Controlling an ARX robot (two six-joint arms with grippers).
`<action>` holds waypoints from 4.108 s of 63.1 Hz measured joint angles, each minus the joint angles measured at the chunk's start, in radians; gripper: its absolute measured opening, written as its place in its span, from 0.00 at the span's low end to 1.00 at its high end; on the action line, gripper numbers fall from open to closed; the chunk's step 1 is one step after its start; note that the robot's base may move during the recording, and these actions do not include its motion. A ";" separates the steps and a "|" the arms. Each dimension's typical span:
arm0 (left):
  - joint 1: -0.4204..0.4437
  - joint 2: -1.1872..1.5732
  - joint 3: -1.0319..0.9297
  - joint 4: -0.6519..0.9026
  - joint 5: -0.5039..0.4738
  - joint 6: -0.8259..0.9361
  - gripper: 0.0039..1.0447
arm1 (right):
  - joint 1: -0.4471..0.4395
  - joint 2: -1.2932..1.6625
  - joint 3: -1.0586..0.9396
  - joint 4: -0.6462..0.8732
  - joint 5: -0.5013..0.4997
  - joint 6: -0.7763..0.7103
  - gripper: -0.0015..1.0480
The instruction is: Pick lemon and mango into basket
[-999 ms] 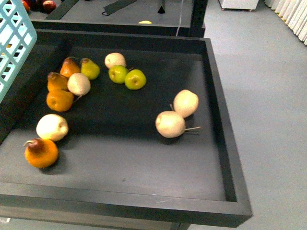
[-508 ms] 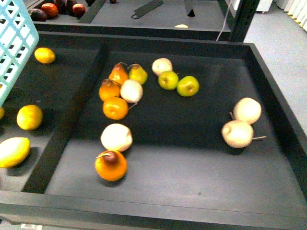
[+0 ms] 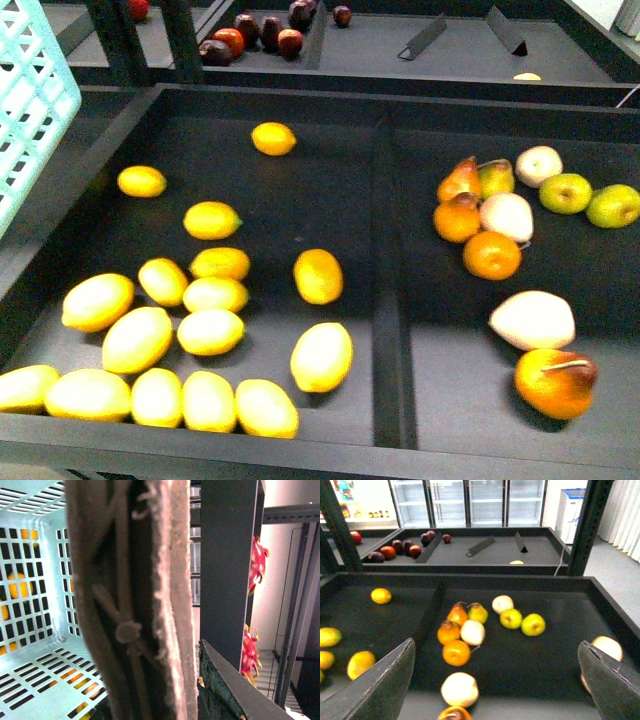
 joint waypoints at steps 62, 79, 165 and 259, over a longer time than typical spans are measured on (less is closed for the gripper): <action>0.000 0.003 0.000 0.000 0.000 0.000 0.23 | 0.000 0.000 0.000 0.000 0.005 0.000 0.92; 0.000 0.002 0.001 0.001 -0.001 0.000 0.16 | 0.000 0.000 0.000 0.000 0.000 0.000 0.92; -0.784 0.618 0.154 -0.018 -0.172 0.550 0.05 | -0.001 0.000 0.000 0.000 0.000 0.000 0.92; -0.993 0.827 0.323 0.112 0.113 0.635 0.05 | 0.000 0.002 0.000 -0.002 0.006 0.003 0.92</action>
